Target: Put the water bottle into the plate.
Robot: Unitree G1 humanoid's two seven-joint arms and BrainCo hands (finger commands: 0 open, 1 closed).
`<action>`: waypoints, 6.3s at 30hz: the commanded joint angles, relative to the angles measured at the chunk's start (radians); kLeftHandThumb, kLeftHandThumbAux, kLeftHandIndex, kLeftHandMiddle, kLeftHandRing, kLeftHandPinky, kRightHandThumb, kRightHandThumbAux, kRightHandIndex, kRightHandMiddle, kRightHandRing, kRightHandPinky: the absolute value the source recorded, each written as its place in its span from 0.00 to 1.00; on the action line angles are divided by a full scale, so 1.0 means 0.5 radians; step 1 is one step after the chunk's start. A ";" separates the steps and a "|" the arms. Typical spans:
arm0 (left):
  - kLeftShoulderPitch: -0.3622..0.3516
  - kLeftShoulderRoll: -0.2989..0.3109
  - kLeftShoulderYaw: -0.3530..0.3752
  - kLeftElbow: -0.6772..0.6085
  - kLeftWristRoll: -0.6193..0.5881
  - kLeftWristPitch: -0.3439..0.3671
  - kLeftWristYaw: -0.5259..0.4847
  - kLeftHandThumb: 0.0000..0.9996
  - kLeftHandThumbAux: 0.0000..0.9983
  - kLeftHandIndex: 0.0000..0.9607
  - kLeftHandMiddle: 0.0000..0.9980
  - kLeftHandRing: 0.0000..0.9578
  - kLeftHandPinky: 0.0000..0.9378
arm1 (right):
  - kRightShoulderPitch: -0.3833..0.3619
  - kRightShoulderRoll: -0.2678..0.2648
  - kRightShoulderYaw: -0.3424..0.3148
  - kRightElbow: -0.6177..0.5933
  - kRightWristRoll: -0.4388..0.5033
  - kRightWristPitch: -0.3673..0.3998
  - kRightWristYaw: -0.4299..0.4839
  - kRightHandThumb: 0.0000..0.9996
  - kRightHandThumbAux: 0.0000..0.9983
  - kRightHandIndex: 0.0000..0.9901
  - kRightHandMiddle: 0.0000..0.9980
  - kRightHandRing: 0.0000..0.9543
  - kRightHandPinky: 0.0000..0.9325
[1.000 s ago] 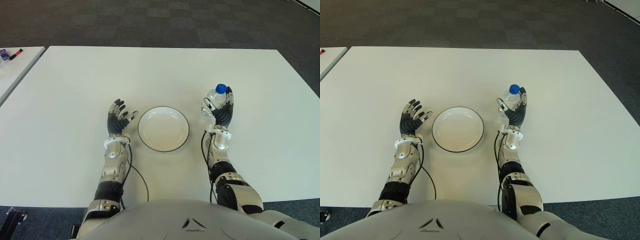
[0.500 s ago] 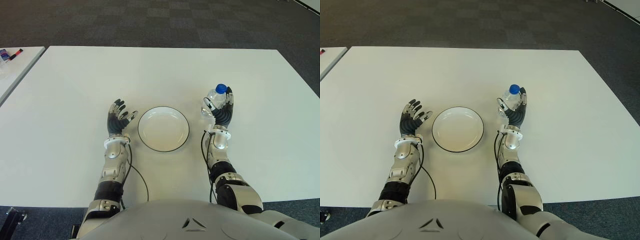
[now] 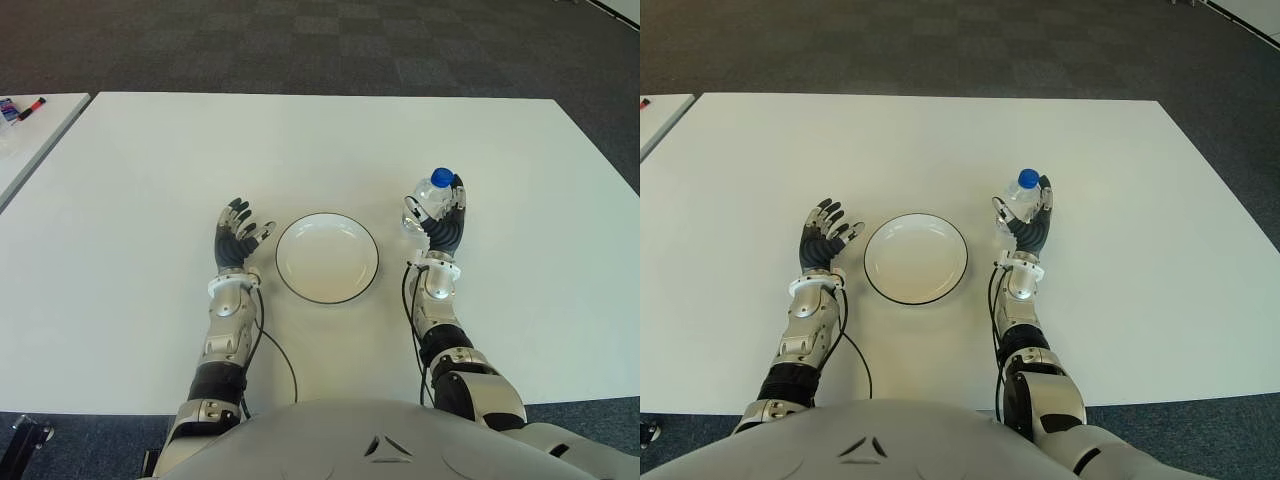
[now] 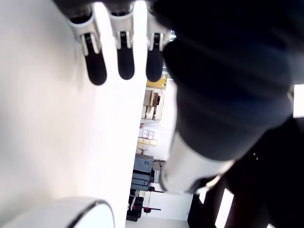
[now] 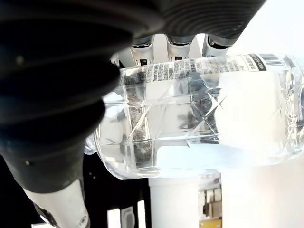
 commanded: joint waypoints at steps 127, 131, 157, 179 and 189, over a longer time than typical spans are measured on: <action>0.075 -0.062 0.001 -0.084 -0.011 0.084 -0.020 0.04 1.00 0.16 0.19 0.17 0.21 | -0.399 -0.154 0.326 0.428 -0.424 0.703 -0.446 0.45 0.70 0.26 0.26 0.30 0.37; 0.077 -0.061 -0.001 -0.088 -0.007 0.088 -0.018 0.04 1.00 0.16 0.19 0.17 0.20 | -0.405 -0.152 0.323 0.431 -0.418 0.713 -0.458 0.65 0.71 0.39 0.36 0.41 0.48; 0.085 -0.060 -0.001 -0.127 -0.001 0.136 -0.011 0.05 1.00 0.16 0.19 0.18 0.20 | -0.451 -0.121 0.246 0.499 -0.297 0.735 -0.386 0.85 0.68 0.39 0.52 0.83 0.84; 0.083 -0.068 0.007 -0.118 -0.015 0.121 -0.012 0.07 1.00 0.17 0.19 0.17 0.20 | -0.393 -0.072 0.131 0.448 -0.104 0.528 -0.091 0.86 0.68 0.40 0.54 0.93 0.93; 0.087 -0.073 0.008 -0.125 -0.018 0.124 -0.009 0.07 1.00 0.17 0.19 0.18 0.20 | -0.251 0.021 0.239 0.160 -0.251 0.425 -0.202 0.86 0.68 0.41 0.54 0.93 0.93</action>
